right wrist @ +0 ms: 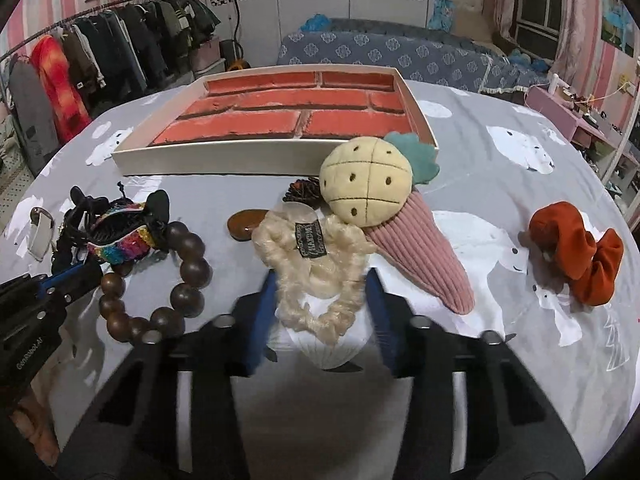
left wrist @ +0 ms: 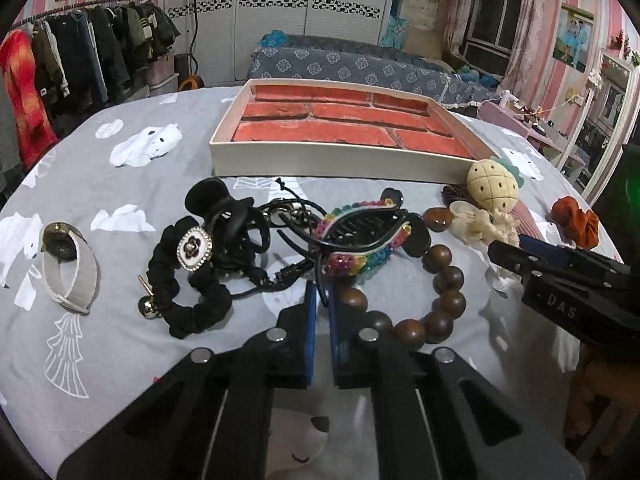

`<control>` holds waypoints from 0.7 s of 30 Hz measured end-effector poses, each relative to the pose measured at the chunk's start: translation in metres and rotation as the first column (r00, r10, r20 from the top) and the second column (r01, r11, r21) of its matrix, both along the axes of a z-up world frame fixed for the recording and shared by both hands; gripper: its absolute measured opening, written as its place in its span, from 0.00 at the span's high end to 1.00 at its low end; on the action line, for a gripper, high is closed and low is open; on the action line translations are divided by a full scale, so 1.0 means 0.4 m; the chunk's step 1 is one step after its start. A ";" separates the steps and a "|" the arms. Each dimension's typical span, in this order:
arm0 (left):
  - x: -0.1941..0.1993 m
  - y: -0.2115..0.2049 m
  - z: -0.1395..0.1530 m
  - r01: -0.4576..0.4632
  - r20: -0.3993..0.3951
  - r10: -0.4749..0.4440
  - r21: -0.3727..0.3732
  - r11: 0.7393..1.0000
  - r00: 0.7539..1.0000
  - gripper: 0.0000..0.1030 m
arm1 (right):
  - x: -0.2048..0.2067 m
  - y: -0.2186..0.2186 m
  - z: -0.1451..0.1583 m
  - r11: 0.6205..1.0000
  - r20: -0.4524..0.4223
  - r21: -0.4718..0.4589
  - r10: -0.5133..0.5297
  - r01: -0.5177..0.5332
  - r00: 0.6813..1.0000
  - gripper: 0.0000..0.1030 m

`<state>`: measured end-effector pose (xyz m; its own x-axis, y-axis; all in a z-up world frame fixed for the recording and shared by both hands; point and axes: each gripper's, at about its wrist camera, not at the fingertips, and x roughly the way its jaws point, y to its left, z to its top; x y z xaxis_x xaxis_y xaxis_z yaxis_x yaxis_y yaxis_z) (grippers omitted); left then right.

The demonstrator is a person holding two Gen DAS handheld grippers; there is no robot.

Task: Organize jewelry
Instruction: 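Grasp the rainbow claw clip with the left tool while the right tool grasps the cream scrunchie, then carry the claw clip and cream scrunchie over the red-lined tray with both tools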

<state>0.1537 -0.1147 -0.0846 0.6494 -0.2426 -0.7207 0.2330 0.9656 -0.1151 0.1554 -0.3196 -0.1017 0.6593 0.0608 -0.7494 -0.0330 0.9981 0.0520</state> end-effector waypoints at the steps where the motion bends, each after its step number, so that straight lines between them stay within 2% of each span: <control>1: 0.000 0.001 0.000 0.000 -0.001 0.000 -0.003 1.000 1.000 0.94 | 0.000 0.001 0.000 1.000 0.001 0.001 0.002 -0.002 1.000 0.72; 2: 0.001 0.001 0.001 0.001 0.000 -0.001 -0.007 1.000 1.000 0.95 | 0.000 0.001 0.000 1.000 0.003 0.002 0.002 -0.002 1.000 0.80; 6: -0.003 0.001 0.004 0.005 0.007 -0.005 -0.012 1.000 1.000 0.95 | 0.000 0.004 0.000 1.000 0.009 0.011 0.019 -0.019 1.000 0.86; 21: -0.038 0.013 0.056 0.010 0.088 -0.006 -0.038 0.999 0.996 0.97 | -0.053 0.001 0.049 0.999 0.091 0.022 0.039 -0.042 0.995 0.89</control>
